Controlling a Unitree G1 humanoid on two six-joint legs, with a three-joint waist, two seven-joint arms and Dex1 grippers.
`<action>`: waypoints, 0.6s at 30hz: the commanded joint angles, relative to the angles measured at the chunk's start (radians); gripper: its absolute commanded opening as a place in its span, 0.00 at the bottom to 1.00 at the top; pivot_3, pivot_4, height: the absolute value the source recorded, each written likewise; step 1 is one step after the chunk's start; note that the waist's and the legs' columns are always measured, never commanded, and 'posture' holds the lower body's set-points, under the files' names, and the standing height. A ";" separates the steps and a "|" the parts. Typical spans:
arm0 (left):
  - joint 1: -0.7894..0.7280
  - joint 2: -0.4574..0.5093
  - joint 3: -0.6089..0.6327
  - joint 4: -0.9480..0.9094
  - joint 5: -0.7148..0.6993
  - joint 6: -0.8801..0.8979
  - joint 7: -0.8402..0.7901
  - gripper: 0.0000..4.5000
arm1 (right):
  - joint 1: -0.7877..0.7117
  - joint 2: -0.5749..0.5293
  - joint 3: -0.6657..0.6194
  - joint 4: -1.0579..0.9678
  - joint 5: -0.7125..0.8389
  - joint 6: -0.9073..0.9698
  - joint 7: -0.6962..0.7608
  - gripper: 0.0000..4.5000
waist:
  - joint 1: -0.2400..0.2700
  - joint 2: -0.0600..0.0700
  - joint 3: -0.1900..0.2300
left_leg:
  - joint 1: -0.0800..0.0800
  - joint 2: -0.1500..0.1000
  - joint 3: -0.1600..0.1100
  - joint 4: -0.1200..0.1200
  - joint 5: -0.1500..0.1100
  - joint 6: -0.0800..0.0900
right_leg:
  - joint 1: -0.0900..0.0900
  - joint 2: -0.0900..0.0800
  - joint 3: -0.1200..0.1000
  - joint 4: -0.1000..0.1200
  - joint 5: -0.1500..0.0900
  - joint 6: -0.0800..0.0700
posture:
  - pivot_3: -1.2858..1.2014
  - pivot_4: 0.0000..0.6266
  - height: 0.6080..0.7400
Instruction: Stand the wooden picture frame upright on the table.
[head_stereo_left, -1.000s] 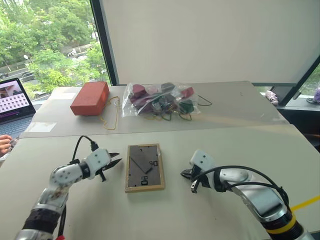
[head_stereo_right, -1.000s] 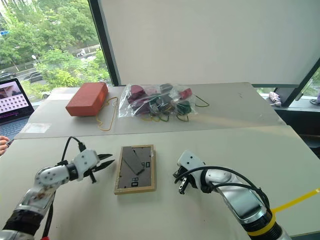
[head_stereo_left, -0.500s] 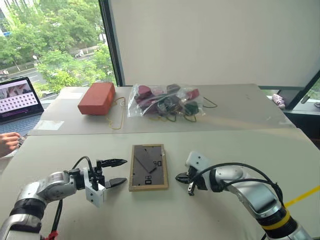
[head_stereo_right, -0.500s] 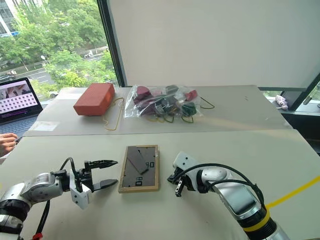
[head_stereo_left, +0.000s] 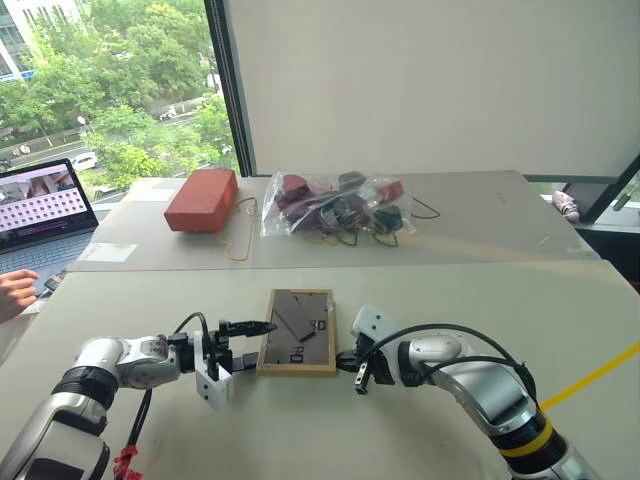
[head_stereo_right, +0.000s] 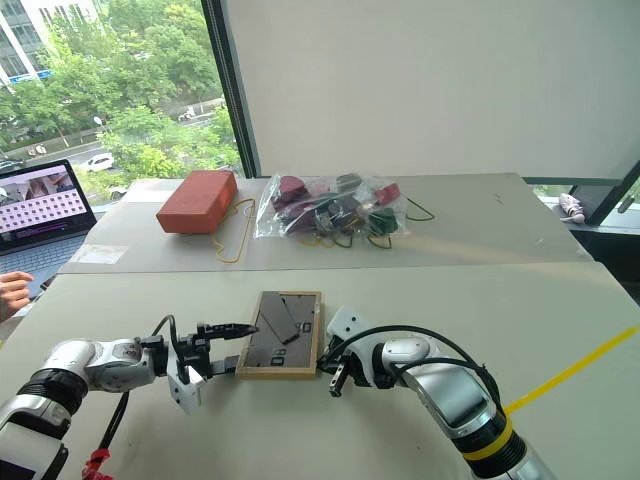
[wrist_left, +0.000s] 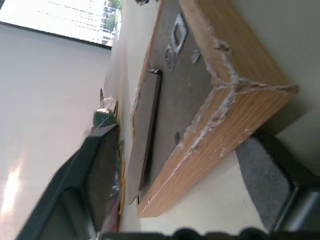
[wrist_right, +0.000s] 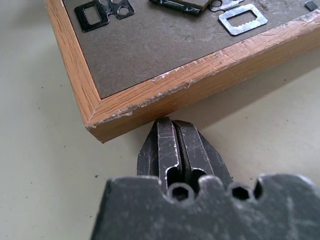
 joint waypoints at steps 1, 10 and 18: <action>0.023 0.008 -0.077 0.004 0.038 -0.015 0.015 0.44 | -0.013 -0.015 -0.023 -0.003 0.003 -0.001 -0.004 0.00 | -0.002 0.000 0.000 | -0.001 0.000 0.000 0.000 0.000 0.000 | -0.001 0.000 0.000 0.000 0.000 0.000 | 0.52 0.24 1.00; 0.033 0.030 -0.120 -0.025 0.045 0.033 0.080 0.27 | -0.075 -0.128 -0.158 0.121 0.000 -0.045 0.013 0.00 | -0.002 -0.001 0.000 | -0.002 0.000 -0.001 0.000 0.000 0.000 | -0.001 0.000 -0.001 -0.001 0.000 0.000 | 0.52 0.24 1.00; 0.041 0.022 -0.135 -0.049 0.024 0.057 0.102 0.27 | -0.391 0.050 -0.209 0.352 0.160 0.076 0.111 0.49 | -0.019 -0.001 0.000 | -0.002 0.000 0.000 0.000 0.000 0.000 | -0.006 0.000 -0.001 0.001 0.000 0.000 | 0.52 0.24 1.00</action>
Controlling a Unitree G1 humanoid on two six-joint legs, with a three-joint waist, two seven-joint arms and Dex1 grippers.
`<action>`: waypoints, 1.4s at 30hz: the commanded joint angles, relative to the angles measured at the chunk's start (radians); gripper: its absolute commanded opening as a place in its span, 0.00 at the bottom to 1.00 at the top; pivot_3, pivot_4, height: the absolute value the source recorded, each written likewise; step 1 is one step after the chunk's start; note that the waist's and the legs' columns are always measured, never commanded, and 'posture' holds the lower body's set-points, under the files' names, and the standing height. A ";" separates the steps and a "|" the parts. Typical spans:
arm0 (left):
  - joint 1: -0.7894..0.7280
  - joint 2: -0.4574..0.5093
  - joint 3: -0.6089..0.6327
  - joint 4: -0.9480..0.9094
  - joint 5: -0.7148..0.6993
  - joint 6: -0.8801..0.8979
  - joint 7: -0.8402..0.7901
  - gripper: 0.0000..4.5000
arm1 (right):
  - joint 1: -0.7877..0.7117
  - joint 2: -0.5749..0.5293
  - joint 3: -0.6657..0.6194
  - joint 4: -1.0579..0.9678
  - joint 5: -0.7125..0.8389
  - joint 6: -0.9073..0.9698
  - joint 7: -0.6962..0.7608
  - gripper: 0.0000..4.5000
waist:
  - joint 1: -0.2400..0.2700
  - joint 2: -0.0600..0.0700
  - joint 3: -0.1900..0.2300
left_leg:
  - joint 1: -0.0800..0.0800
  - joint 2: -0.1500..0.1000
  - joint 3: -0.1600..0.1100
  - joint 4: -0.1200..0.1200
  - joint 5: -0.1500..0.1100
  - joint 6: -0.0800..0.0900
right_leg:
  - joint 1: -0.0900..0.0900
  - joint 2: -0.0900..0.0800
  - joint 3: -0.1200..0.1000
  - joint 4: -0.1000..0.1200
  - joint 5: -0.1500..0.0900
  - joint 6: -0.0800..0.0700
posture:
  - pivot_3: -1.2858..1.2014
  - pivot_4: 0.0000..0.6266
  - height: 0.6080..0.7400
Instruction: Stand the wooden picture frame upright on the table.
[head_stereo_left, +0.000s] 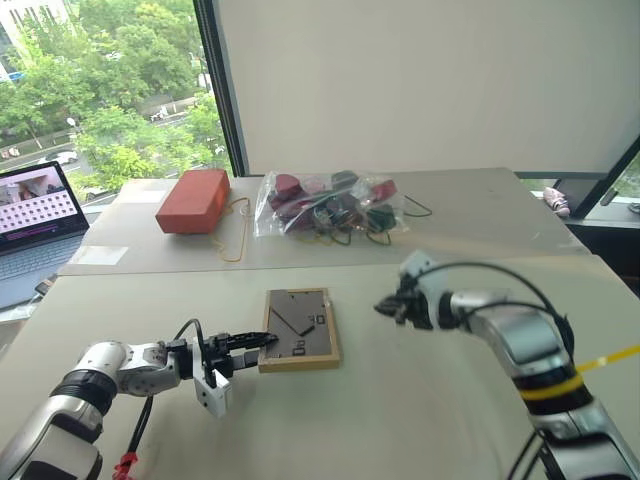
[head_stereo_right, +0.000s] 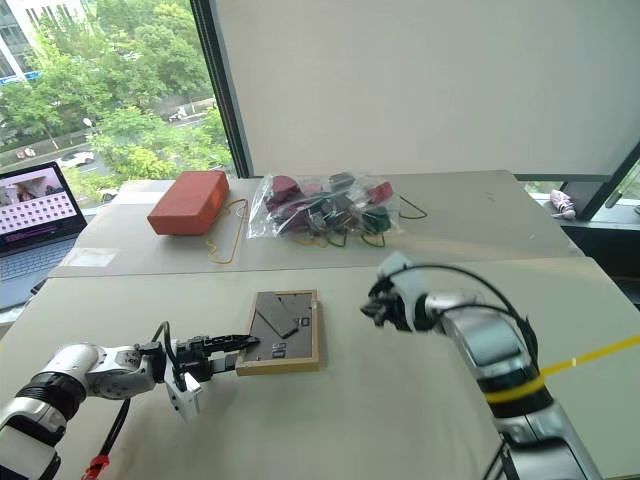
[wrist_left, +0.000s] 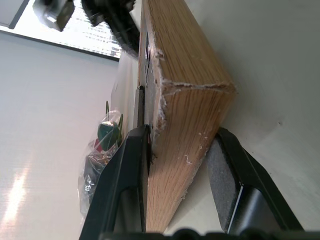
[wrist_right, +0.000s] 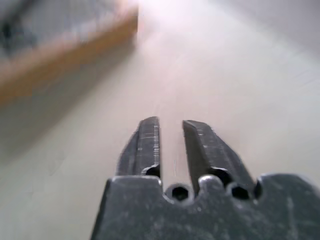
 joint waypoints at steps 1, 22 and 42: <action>0.026 -0.010 -0.064 -0.001 0.037 0.015 -0.027 0.27 | -0.114 0.097 0.024 0.074 0.109 0.112 0.084 0.59 | 0.000 0.000 0.000 | 0.000 0.000 0.000 0.000 0.000 0.000 | 0.000 0.000 0.000 0.001 0.000 0.000 | 0.52 0.24 1.00; 0.064 -0.010 -0.062 -0.064 -0.005 0.040 -0.040 0.27 | -0.316 0.308 0.103 0.419 0.156 0.131 0.338 0.98 | 0.002 0.002 -0.001 | -0.002 -0.001 0.000 0.000 0.000 0.000 | -0.004 -0.001 0.000 0.005 0.000 0.000 | 0.52 0.24 1.00; 0.074 -0.009 -0.054 -0.064 -0.058 0.049 -0.080 0.27 | -0.042 -0.110 0.042 0.129 -0.039 -0.183 0.223 0.98 | 0.007 0.002 -0.001 | -0.007 -0.002 0.000 0.000 0.000 0.000 | -0.007 -0.002 -0.001 0.003 0.000 0.000 | 0.52 0.24 1.00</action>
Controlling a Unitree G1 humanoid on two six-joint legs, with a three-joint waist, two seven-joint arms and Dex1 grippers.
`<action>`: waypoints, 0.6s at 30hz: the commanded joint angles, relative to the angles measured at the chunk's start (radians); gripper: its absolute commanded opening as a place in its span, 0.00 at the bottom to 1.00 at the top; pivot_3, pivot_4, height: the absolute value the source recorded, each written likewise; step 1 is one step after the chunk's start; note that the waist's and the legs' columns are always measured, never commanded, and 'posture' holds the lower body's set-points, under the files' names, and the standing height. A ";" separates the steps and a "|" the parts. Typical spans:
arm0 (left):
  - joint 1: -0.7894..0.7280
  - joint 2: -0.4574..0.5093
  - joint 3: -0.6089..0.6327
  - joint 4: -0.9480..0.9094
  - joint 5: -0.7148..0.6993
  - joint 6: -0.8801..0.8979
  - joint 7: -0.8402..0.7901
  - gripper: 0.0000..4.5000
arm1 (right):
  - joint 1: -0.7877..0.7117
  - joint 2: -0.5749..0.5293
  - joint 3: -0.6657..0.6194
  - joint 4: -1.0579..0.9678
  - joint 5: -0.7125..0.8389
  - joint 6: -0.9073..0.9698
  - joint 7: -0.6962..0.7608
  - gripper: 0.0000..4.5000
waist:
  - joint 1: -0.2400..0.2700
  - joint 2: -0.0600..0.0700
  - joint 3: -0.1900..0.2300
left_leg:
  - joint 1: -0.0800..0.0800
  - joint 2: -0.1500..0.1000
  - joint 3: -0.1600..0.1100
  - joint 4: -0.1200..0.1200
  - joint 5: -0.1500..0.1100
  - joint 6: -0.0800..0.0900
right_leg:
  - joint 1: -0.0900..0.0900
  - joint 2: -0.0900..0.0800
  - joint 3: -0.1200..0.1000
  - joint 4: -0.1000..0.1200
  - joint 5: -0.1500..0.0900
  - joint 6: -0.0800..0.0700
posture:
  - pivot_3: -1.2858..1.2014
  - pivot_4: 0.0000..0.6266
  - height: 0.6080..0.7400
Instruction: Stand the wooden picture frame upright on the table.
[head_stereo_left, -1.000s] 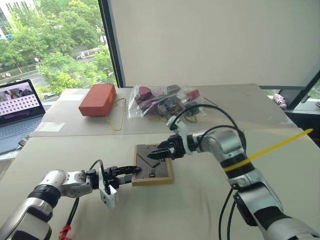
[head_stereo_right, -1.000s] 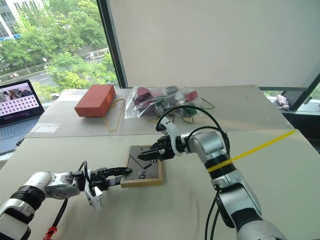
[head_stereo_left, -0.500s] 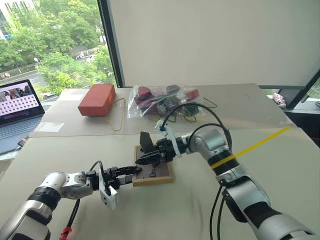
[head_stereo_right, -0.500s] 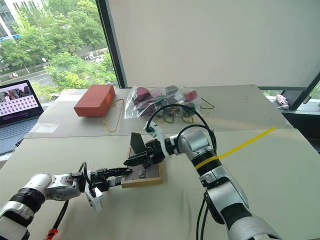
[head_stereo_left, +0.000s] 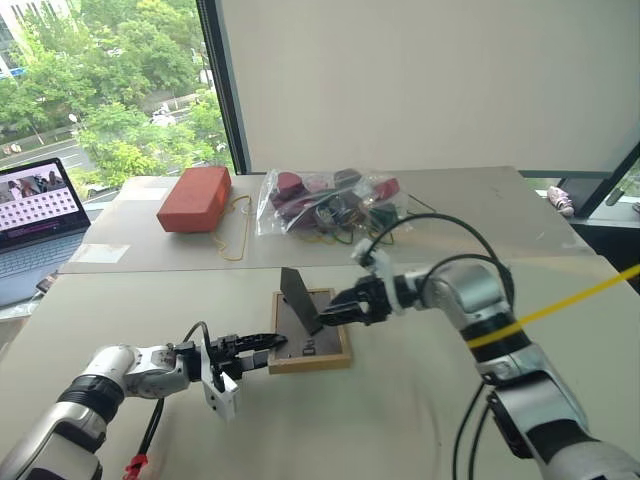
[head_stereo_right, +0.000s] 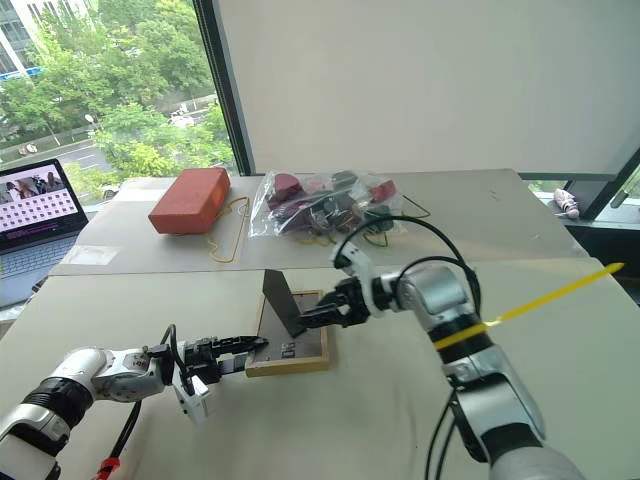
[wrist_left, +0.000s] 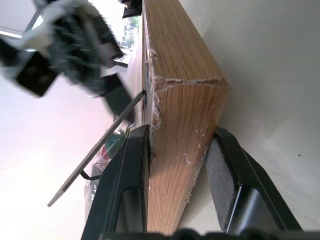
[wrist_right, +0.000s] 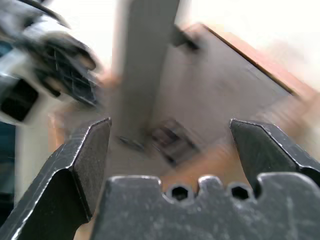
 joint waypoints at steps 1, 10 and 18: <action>0.033 0.000 -0.041 0.024 0.015 0.005 -0.041 0.27 | 0.138 -0.137 -0.038 -0.182 -0.133 -0.383 -0.012 0.98 | 0.000 0.000 0.000 | -0.001 0.000 0.000 0.000 0.000 0.000 | 0.000 0.000 0.000 -0.001 0.000 0.000 | 0.52 0.24 1.00; 0.030 0.000 -0.037 0.029 -0.004 -0.001 -0.053 0.27 | 0.482 -0.229 0.134 -0.369 -0.669 -1.421 -0.287 0.98 | -0.011 -0.001 0.001 | 0.006 0.001 0.005 0.000 0.000 -0.001 | 0.003 0.000 0.003 -0.004 -0.001 0.001 | 0.52 0.24 1.00; 0.023 0.003 -0.034 0.038 -0.030 -0.012 -0.072 0.27 | 0.392 -0.091 0.185 -0.263 -0.967 -1.607 -0.524 0.98 | -0.006 -0.003 0.001 | 0.007 0.001 0.005 0.000 0.001 -0.002 | 0.003 0.001 0.003 -0.004 0.000 0.000 | 0.52 0.24 1.00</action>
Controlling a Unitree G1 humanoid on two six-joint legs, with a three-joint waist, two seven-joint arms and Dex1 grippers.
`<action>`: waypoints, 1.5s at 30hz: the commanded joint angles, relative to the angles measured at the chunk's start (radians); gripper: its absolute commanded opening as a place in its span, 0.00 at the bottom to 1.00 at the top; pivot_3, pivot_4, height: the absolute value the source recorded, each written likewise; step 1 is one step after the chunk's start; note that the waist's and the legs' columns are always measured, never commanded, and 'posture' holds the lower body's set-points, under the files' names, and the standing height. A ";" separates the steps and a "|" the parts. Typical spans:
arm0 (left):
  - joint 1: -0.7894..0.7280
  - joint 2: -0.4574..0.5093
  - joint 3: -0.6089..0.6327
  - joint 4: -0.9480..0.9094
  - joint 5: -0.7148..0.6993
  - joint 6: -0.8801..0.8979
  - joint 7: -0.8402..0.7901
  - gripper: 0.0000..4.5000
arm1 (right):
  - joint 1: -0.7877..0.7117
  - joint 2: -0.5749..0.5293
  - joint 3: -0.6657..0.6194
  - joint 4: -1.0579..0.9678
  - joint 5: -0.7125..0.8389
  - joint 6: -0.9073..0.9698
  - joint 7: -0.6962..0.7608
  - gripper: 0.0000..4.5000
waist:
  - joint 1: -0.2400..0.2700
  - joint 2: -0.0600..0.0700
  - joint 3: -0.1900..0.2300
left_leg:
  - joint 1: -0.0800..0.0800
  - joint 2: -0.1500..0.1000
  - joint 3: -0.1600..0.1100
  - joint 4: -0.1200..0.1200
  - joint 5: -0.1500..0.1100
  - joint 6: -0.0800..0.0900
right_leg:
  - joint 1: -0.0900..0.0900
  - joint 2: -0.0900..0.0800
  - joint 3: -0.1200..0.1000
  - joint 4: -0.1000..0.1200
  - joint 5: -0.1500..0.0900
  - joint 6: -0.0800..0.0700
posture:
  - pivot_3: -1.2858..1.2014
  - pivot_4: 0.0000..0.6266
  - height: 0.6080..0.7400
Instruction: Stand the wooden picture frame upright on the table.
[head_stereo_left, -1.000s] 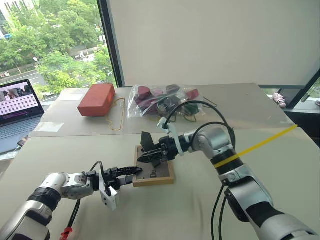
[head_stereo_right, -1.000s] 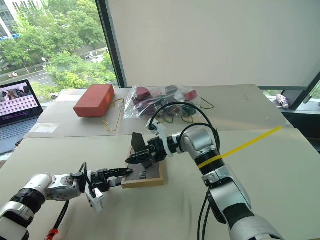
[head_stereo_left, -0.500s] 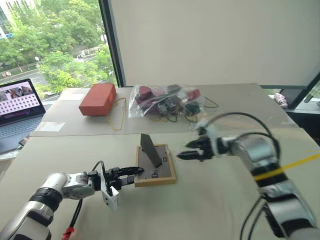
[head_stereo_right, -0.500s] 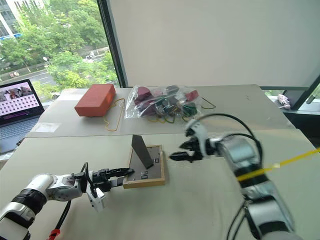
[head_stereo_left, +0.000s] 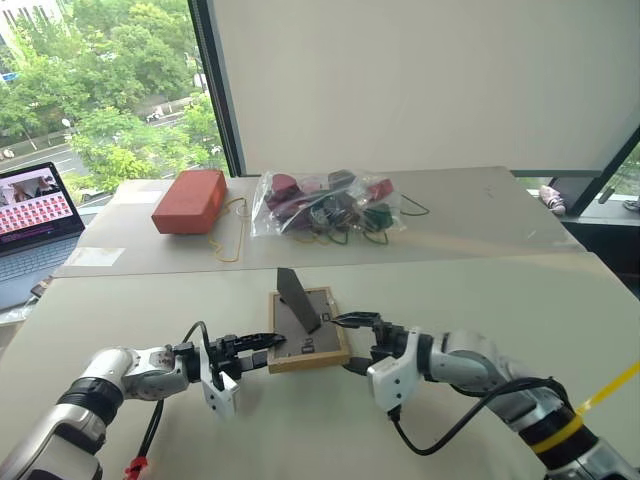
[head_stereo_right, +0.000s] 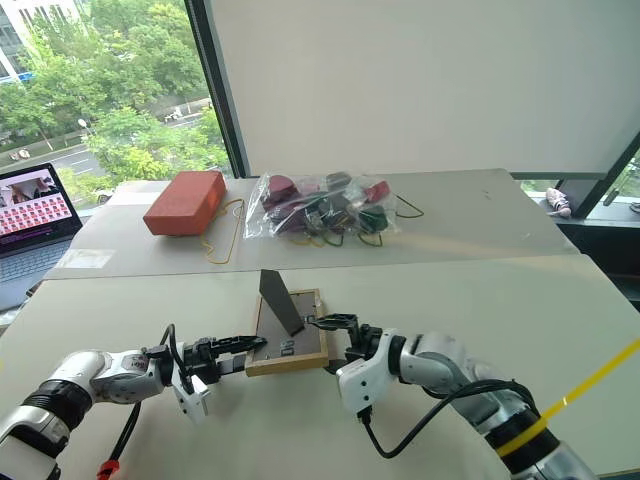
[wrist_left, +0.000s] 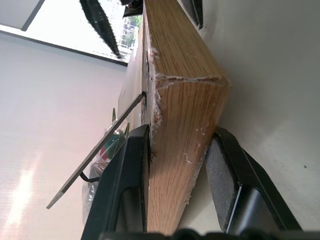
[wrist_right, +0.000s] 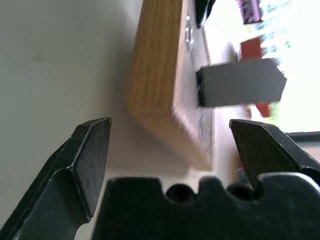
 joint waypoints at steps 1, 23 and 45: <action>0.020 0.003 -0.033 0.025 -0.001 -0.013 -0.049 0.27 | -0.040 0.031 0.017 0.035 -0.098 -0.063 -0.078 0.98 | 0.000 0.000 0.000 | 0.000 0.000 0.000 0.000 0.000 0.000 | 0.000 0.000 0.000 0.000 0.000 0.000 | 0.52 0.24 1.00; 0.108 0.036 0.072 -0.005 -0.384 0.044 -0.225 0.95 | -0.009 0.069 -0.063 0.012 -0.034 0.000 -0.112 0.27 | -0.004 -0.001 -0.001 | 0.000 0.000 0.000 0.000 0.000 0.001 | 0.000 0.001 0.000 0.001 0.000 -0.001 | 0.52 0.24 1.00; 0.715 -0.059 0.345 -0.693 -0.790 0.583 -0.535 0.95 | -0.603 0.027 -0.384 0.029 1.172 1.865 0.361 0.27 | 0.003 0.001 0.009 | -0.003 0.003 -0.002 -0.001 -0.003 0.006 | -0.002 0.001 -0.002 0.001 0.000 -0.004 | 0.52 0.24 1.00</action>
